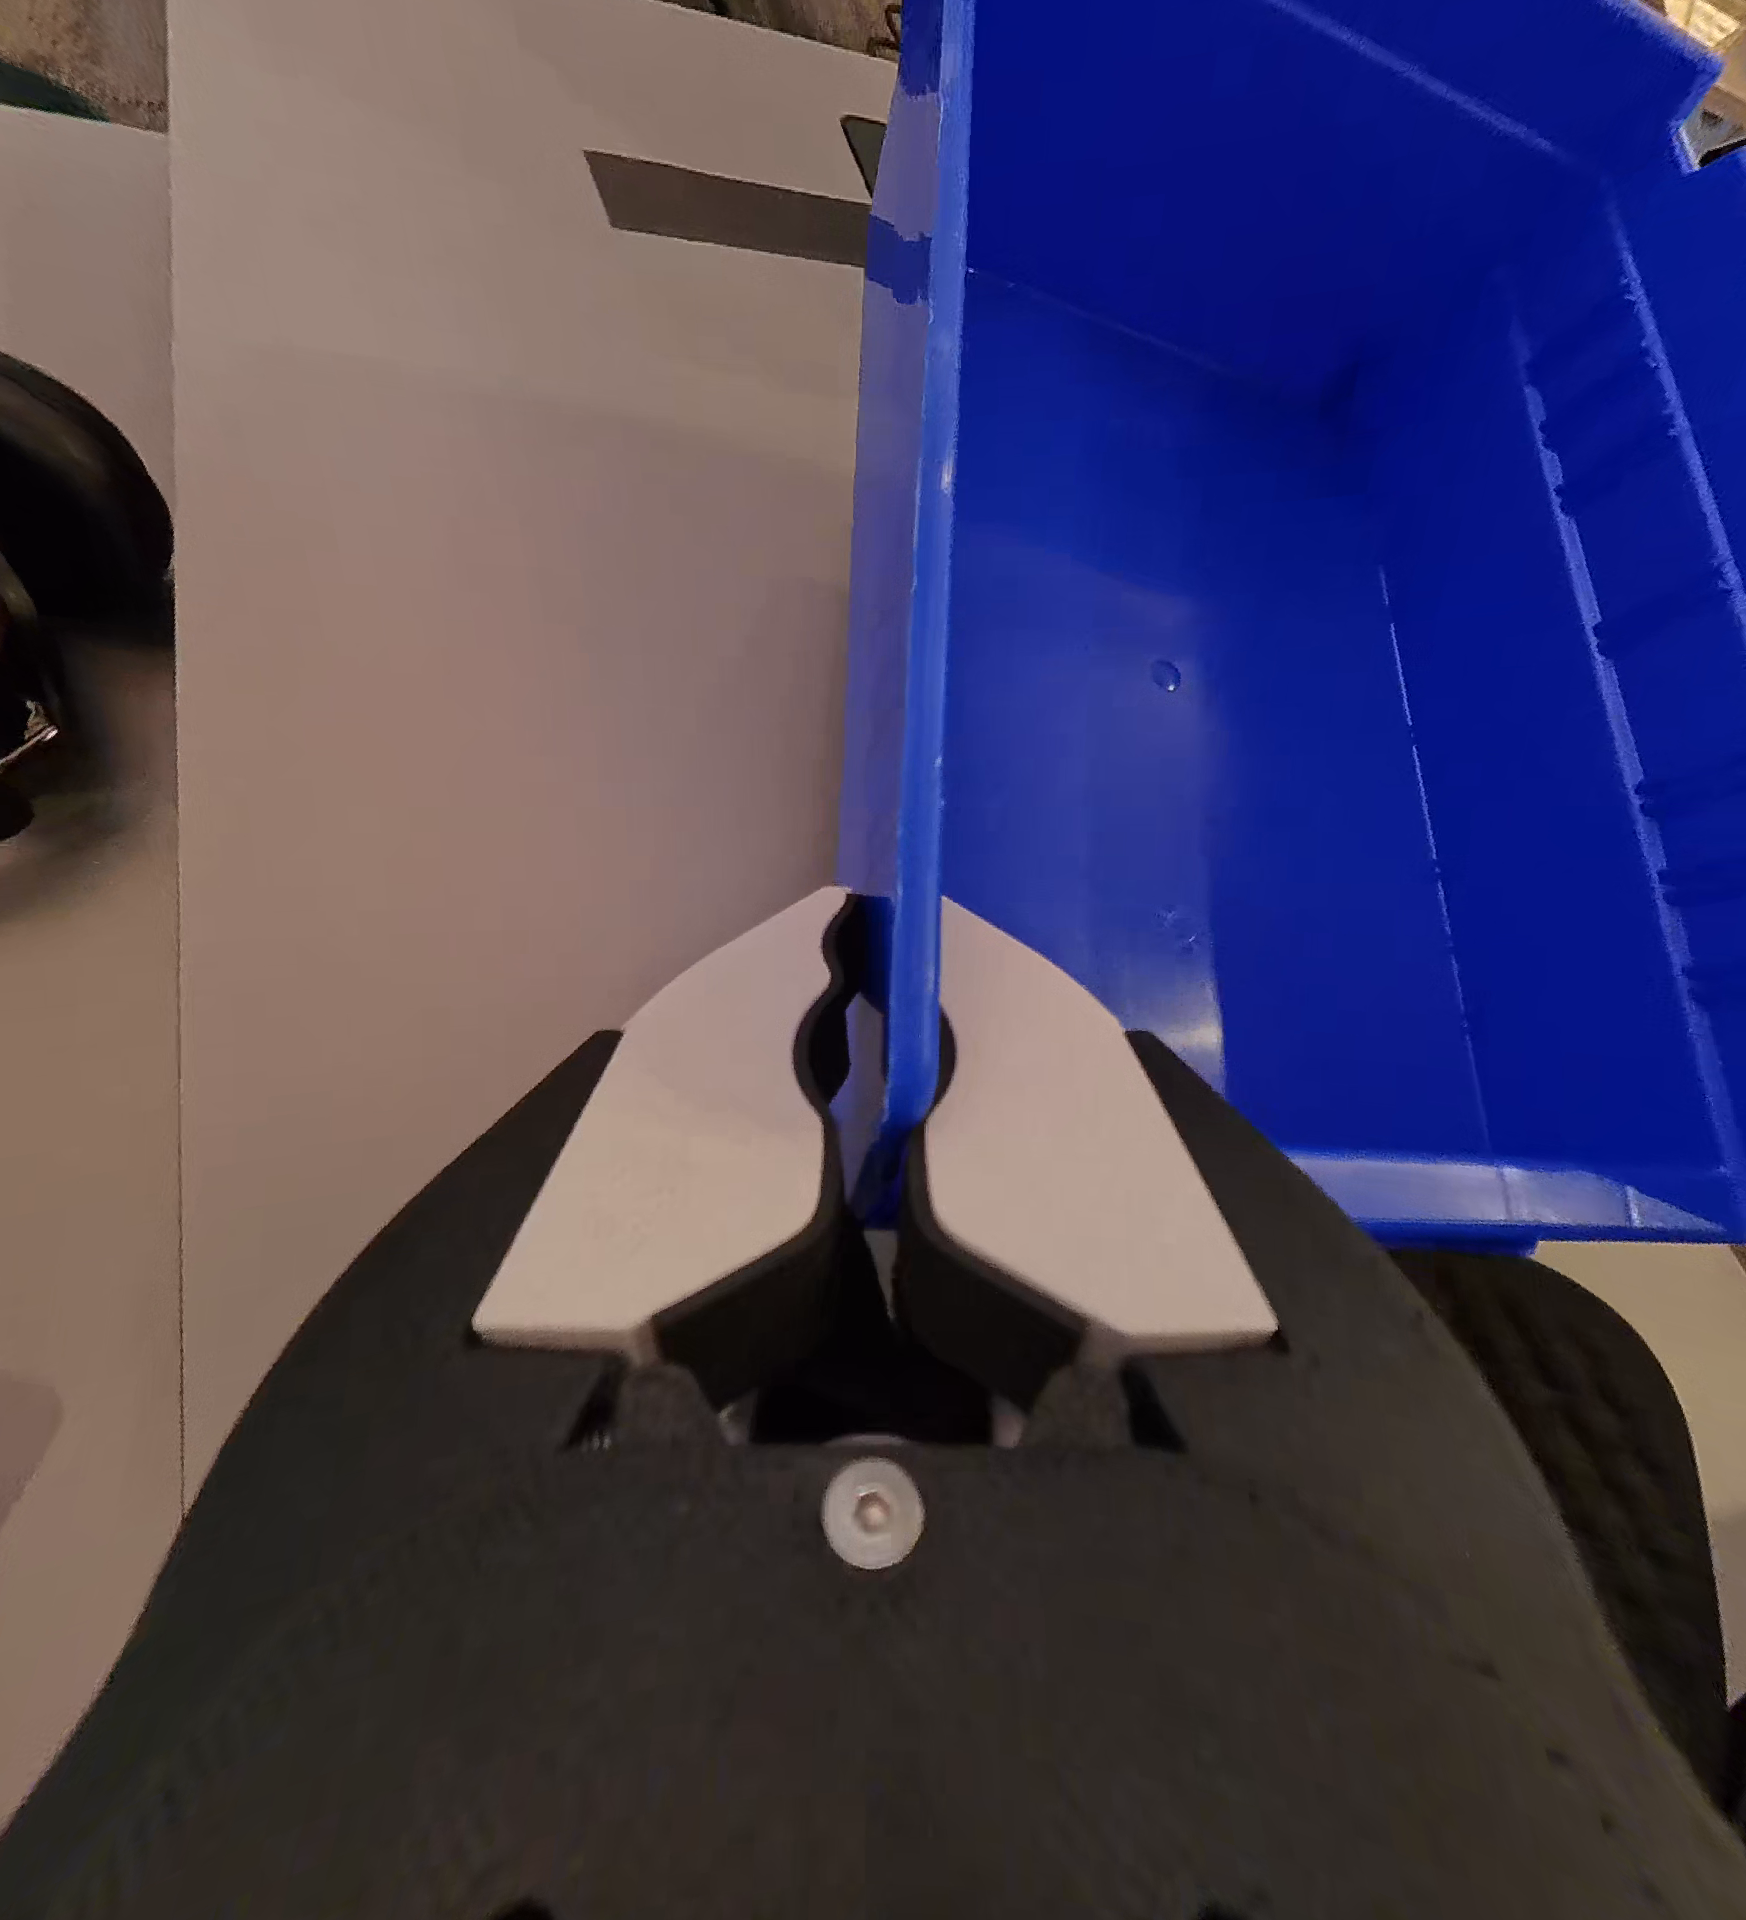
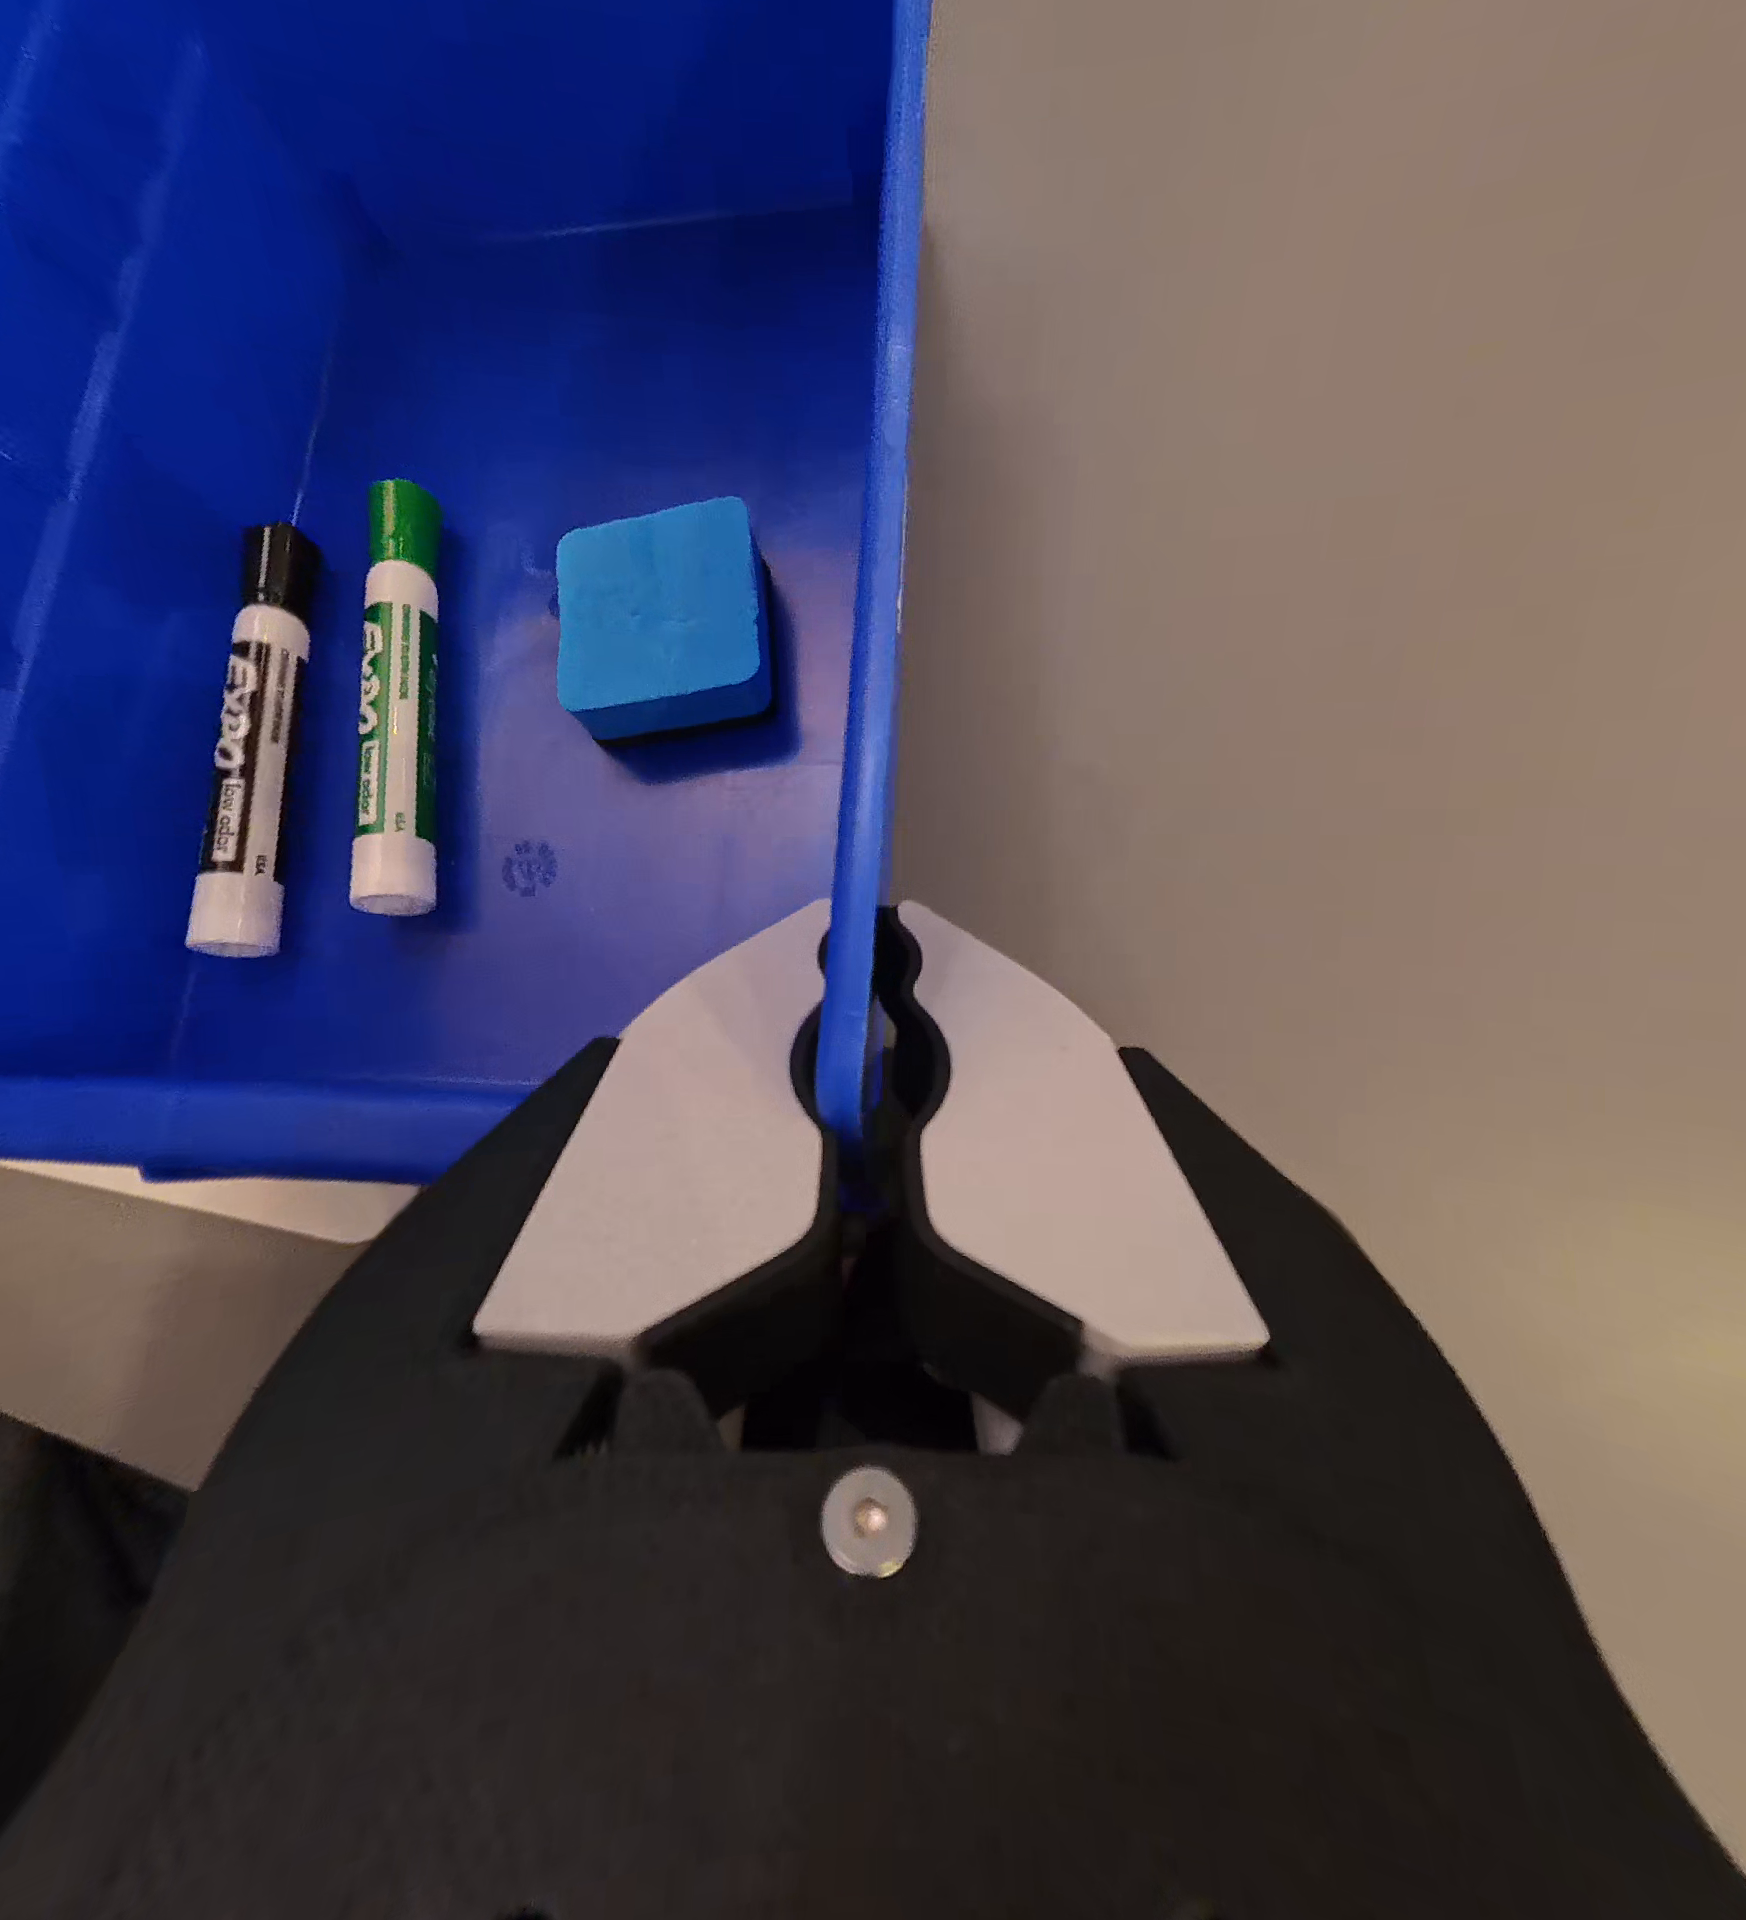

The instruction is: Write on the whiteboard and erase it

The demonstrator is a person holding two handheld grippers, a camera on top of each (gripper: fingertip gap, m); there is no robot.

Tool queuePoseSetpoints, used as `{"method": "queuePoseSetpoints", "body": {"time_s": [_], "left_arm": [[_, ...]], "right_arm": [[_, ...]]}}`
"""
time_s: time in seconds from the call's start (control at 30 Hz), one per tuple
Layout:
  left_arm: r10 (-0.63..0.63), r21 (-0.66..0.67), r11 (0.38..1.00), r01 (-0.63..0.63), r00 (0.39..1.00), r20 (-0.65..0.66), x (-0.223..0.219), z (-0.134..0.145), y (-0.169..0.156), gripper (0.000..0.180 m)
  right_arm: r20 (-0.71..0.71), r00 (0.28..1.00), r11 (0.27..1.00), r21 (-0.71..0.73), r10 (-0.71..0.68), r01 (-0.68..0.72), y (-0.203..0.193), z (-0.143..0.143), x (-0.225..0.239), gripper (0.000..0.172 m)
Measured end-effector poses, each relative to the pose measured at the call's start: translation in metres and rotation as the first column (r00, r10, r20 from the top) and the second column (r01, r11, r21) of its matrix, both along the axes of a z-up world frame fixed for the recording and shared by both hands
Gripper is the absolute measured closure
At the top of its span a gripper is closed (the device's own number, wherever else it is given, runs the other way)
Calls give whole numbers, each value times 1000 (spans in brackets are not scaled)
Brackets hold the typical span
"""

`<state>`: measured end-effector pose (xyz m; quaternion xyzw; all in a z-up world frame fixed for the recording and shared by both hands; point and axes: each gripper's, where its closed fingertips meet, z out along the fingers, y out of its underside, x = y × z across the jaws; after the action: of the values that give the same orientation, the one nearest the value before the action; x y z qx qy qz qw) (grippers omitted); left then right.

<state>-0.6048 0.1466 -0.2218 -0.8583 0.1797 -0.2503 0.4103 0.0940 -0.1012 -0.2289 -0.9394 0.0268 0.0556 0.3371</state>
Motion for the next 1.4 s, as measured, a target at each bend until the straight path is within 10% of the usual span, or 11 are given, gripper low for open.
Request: {"method": "queuePoseSetpoints", "body": {"time_s": [0.83,1.4], "left_arm": [[209,72,973,-218,972,111,-86,18,-76,176],[242,121,957,-265,955,173,-93,54,-80,176]], "right_arm": [[-72,951,951,105,299,-291,79,-17,-243,167],[-102,929,921,205,357,-331,205,-24,-364,168]]}}
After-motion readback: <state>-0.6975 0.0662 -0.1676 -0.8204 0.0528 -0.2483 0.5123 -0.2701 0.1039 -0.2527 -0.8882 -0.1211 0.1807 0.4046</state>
